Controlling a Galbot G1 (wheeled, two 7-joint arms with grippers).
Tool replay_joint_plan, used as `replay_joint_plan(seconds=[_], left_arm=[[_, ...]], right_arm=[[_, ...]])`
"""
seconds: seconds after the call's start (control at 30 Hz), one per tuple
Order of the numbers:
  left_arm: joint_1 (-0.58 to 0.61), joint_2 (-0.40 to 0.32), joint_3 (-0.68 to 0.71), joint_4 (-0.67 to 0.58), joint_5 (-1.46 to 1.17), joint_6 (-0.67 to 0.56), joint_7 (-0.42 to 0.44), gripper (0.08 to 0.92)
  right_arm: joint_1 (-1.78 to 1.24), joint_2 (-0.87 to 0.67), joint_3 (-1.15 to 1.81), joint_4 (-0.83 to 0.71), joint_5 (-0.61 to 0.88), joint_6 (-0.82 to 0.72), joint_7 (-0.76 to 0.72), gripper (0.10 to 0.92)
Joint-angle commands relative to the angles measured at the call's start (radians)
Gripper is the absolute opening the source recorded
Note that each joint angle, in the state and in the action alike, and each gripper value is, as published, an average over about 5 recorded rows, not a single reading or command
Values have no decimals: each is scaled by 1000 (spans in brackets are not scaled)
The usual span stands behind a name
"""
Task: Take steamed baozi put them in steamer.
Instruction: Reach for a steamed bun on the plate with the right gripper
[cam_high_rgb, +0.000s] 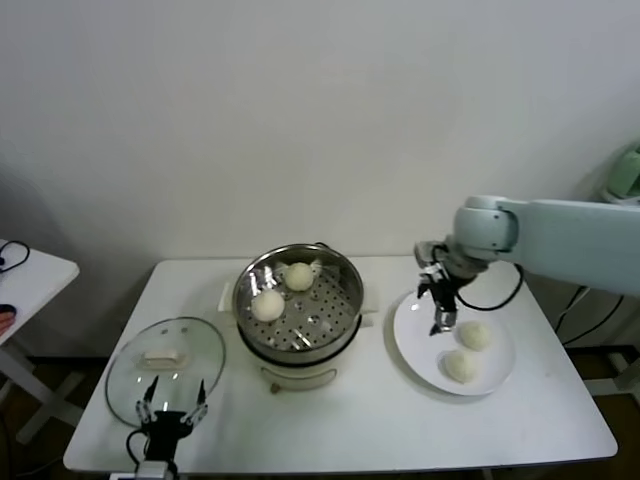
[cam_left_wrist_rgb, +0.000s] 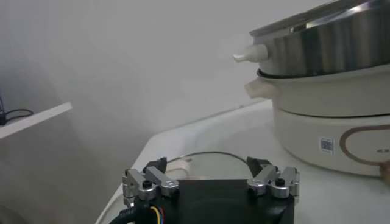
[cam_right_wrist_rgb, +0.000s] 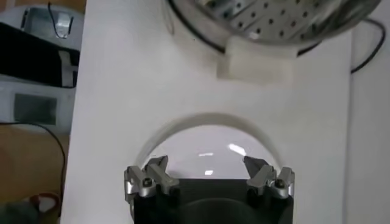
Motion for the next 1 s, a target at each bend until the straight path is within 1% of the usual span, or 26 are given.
replay_joint_plan(seconds=[0.03,0.17,0.37,1.0], left_arm=[[1,-3,-1,2,2,0,0,823],[3,-6,-3,2,4,0,1,823],[7,-10,-8,4,7,0,1,823],[14,-6,-8,4,20,-3,1,823]], right_arm=[[-169,-106,50,-78,-168,57,-37,823],[-235,-89,86,-141,-209,81,-52,823],[-294,-57,127,-191,-220,85,-53,823],[-389,-37,205,-209,-241,69,-26,823]])
